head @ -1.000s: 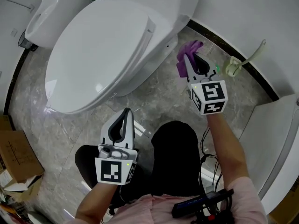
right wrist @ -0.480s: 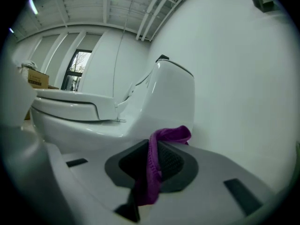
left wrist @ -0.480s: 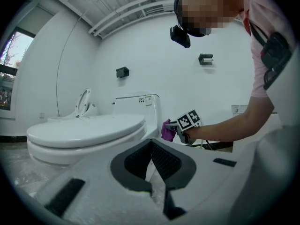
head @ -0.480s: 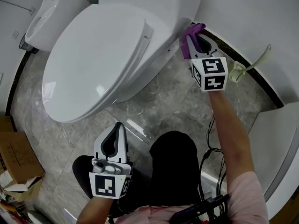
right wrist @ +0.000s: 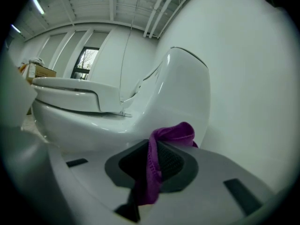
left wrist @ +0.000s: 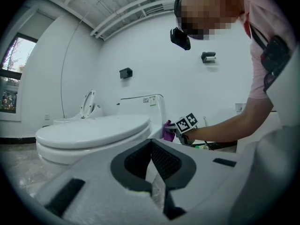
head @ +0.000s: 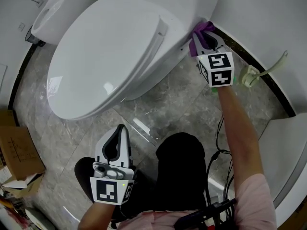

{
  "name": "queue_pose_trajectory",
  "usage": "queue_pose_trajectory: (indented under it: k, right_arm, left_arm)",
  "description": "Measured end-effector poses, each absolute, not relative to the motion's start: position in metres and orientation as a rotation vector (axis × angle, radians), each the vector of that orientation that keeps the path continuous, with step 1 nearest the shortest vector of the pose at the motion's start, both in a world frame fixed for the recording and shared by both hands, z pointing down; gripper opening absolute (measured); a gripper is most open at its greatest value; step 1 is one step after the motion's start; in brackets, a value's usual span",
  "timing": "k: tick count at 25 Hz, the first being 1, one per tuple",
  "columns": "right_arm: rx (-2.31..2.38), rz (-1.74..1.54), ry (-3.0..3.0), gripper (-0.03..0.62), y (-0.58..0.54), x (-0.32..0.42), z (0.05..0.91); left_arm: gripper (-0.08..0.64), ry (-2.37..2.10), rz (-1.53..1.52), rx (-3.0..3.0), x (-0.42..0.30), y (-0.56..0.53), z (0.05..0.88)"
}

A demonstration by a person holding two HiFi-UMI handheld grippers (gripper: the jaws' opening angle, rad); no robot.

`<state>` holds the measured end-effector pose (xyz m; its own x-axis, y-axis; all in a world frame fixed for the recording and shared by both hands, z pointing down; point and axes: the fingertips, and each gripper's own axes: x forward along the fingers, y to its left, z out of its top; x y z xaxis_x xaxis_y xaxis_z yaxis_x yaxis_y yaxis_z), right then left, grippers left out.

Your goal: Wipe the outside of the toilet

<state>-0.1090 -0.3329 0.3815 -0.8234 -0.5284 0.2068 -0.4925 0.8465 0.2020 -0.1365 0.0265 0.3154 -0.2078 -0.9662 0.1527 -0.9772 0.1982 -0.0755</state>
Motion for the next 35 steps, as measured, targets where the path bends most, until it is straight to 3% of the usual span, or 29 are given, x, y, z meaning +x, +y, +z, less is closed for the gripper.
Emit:
queue_pose_trajectory:
  k: [35]
  right_arm:
    - [0.587,-0.182,-2.788,0.055,-0.27,-0.128,0.401]
  left_arm:
    - [0.008,-2.353,0.242,1.984,-0.125,0.018,0.309]
